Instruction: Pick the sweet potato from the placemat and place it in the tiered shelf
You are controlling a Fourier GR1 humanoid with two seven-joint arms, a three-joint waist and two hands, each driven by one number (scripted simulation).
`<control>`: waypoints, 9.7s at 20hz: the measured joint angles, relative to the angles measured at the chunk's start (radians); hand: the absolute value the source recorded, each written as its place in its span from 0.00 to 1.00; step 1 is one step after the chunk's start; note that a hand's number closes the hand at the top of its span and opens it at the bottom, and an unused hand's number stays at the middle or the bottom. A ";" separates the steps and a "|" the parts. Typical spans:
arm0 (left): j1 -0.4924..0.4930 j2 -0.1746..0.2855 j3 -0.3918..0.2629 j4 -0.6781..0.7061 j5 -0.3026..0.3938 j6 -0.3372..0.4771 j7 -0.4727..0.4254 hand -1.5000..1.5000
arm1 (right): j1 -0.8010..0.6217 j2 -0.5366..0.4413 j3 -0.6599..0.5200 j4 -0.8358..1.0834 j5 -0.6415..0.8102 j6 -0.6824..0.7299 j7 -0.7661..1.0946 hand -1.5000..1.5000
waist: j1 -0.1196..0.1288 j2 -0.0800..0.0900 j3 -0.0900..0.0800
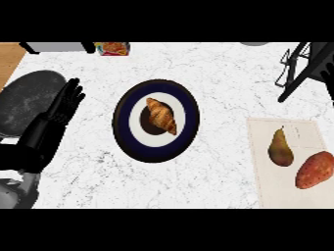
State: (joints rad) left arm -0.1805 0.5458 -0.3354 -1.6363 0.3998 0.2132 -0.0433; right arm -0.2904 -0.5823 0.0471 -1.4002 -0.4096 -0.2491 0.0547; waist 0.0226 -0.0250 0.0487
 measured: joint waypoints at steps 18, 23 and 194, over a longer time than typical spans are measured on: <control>0.039 -0.059 -0.021 0.123 -0.102 0.123 0.019 0.50 | 0.426 0.224 -0.399 0.075 0.074 -0.710 -0.197 0.00 | -0.106 0.023 -0.048; -0.003 -0.104 -0.039 0.163 -0.131 0.121 0.026 0.50 | 0.597 0.369 -0.406 -0.156 0.051 -0.666 -0.308 0.00 | -0.075 0.021 -0.049; -0.015 -0.375 0.228 0.207 -0.443 -0.156 0.071 0.50 | -0.718 0.144 -0.249 -0.064 1.723 0.302 0.889 1.00 | -0.016 0.025 -0.049</control>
State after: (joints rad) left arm -0.1953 0.1712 -0.1075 -1.4297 -0.0435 0.0571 0.0278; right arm -1.0087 -0.4384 -0.2014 -1.4643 1.3135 0.0529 0.9439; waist 0.0065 0.0003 -0.0004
